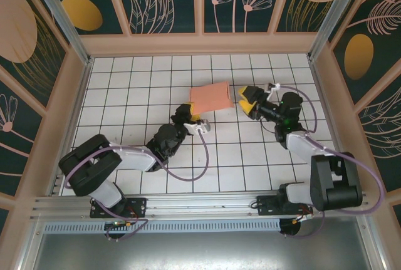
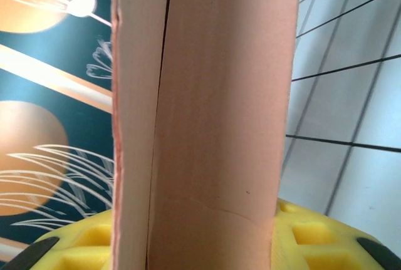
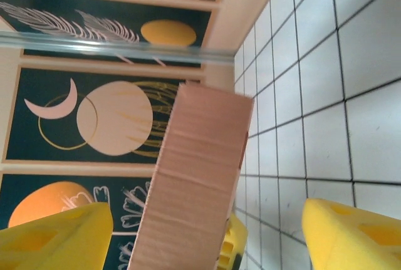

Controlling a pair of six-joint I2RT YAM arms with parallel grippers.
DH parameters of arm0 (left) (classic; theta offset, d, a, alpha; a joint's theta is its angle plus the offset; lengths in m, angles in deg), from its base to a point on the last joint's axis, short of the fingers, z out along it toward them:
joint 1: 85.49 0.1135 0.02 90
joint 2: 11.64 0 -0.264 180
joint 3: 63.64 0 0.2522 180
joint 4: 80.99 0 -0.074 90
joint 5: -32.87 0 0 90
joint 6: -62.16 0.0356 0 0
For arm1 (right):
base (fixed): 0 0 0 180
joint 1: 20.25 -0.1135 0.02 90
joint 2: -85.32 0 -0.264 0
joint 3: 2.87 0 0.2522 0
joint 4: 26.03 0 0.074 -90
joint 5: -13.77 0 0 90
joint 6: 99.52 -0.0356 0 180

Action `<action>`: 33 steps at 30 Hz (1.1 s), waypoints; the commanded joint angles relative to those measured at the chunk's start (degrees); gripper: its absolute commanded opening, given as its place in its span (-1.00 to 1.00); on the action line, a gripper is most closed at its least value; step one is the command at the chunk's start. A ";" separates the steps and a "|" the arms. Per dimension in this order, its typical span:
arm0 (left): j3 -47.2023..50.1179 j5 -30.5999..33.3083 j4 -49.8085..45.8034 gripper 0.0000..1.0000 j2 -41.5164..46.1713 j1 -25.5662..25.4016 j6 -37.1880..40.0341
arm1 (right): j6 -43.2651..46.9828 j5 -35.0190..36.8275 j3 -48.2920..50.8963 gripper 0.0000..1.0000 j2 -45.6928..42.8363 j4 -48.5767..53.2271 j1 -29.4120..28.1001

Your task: Fold the paper box

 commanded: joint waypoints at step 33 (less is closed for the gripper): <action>-24.43 -28.31 -80.70 -0.37 5.91 0.93 -27.40 | 78.52 37.54 -19.52 0.26 -22.28 71.13 -20.13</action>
